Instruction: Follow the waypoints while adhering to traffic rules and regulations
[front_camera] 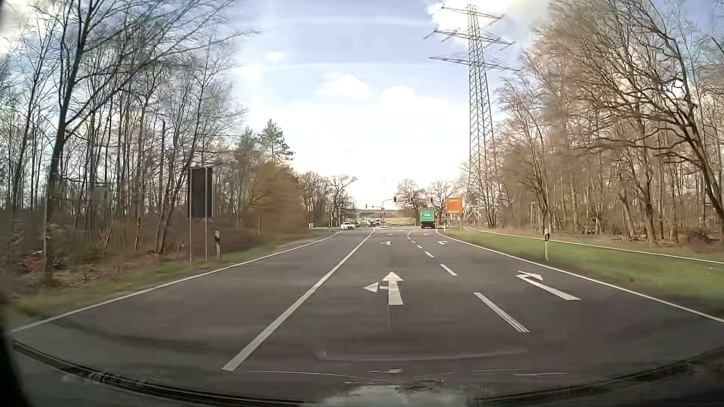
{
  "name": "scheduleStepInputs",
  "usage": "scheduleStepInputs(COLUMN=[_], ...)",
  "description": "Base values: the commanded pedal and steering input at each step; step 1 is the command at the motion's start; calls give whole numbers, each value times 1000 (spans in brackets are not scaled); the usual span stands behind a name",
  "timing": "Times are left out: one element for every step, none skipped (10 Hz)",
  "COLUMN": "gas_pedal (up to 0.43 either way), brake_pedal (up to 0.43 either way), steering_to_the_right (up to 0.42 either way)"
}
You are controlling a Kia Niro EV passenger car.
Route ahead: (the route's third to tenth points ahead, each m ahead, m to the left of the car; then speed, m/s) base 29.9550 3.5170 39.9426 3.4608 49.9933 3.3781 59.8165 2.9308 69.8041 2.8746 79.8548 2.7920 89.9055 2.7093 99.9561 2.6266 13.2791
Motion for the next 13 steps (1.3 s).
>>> scheduleStepInputs(gas_pedal=[0, 0, 0, 0, 0, 0, 0, 0, 0, 0, 0, 0, 0], brake_pedal=[195, 201, 201, 201, 201, 201, 201, 201, 201, 207, 207, 207, 207], steering_to_the_right=[1, 1, 1, 1, 1, 1, 1, 1, 1, 1, 1, 1, 1])
